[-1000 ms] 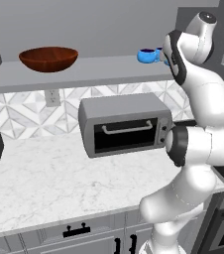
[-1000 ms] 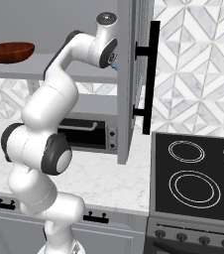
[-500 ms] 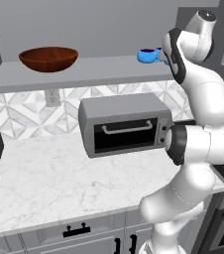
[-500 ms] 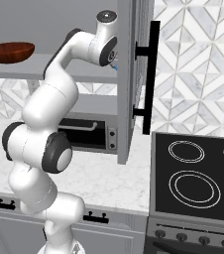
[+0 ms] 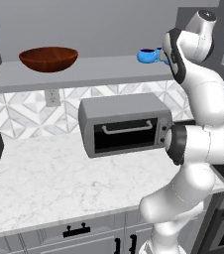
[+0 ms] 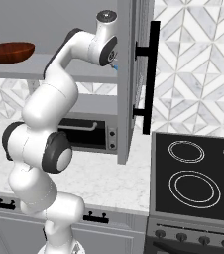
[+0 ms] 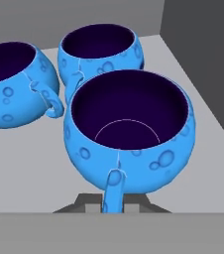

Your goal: Gather all objects into one cabinet and sort the glasses and bowls to opposite sides.

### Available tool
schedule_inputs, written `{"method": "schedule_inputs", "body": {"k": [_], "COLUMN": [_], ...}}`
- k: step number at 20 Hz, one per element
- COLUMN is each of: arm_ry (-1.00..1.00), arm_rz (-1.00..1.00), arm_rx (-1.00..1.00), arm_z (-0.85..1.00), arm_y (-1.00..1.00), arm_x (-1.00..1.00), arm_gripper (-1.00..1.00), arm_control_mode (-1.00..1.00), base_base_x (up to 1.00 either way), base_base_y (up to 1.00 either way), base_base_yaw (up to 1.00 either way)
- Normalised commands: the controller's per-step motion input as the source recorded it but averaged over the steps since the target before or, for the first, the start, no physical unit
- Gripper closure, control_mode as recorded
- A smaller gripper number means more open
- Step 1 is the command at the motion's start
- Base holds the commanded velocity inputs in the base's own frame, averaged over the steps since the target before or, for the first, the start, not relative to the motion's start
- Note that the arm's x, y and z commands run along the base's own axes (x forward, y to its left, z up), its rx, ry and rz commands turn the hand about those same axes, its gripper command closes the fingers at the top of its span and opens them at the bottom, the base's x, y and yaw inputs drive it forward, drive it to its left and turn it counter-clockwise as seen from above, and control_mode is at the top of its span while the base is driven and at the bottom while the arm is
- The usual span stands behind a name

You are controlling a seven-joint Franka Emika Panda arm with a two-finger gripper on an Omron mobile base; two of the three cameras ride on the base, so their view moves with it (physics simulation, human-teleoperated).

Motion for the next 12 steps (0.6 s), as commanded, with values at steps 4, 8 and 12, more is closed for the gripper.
{"method": "schedule_inputs", "body": {"k": [4,8,12], "arm_ry": [0.00,0.00,0.00], "arm_rz": [0.00,0.00,0.00], "arm_rx": [0.00,0.00,0.00], "arm_z": [0.00,0.00,0.00], "arm_y": [0.00,0.00,0.00], "arm_x": [0.00,0.00,0.00], "arm_gripper": [-1.00,-1.00,-1.00], "arm_control_mode": [-1.00,-1.00,-1.00], "base_base_x": [0.00,0.00,0.00], "base_base_y": [0.00,0.00,0.00], "base_base_yaw": [0.00,0.00,0.00]}}
